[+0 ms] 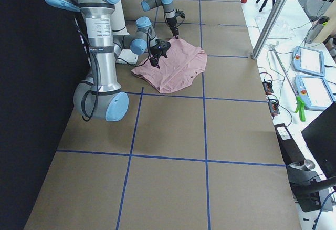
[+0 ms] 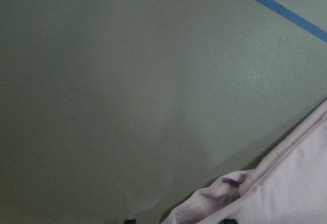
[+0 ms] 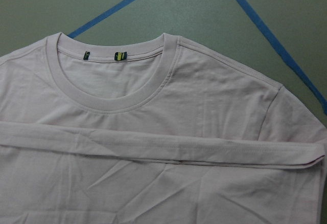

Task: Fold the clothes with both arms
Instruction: 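Hold the shirt with the right gripper while the left gripper moves to its other side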

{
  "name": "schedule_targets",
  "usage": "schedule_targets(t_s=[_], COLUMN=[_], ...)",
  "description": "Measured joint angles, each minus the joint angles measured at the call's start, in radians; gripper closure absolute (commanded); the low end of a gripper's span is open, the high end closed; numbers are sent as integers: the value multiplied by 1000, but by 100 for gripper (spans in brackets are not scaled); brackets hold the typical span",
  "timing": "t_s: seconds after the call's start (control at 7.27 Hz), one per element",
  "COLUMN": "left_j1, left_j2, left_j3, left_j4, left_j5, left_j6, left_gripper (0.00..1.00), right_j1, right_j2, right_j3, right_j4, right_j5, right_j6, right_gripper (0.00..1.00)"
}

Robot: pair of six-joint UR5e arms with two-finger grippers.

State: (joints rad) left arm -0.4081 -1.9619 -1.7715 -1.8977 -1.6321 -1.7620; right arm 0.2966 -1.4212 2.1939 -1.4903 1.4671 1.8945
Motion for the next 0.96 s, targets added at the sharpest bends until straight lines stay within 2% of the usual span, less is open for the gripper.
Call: schedule_targets(t_s=[0.14,0.69,0.96], left_j1=[1,8,-55], left_j2=[2,-3,-20], left_j3=[-1,-20,-41], left_j4=[2,112,146], left_j5=[0,4,24], left_j6=[0,8,124], left_gripper=[100,100,100], right_j1=[0,9,37], right_j2=[6,25,57], right_j3=[-5,-9,-9], right_j4=[1,-1,-9], right_j5=[0,0,23], right_j6=[0,0,0], right_gripper=[0,0,0])
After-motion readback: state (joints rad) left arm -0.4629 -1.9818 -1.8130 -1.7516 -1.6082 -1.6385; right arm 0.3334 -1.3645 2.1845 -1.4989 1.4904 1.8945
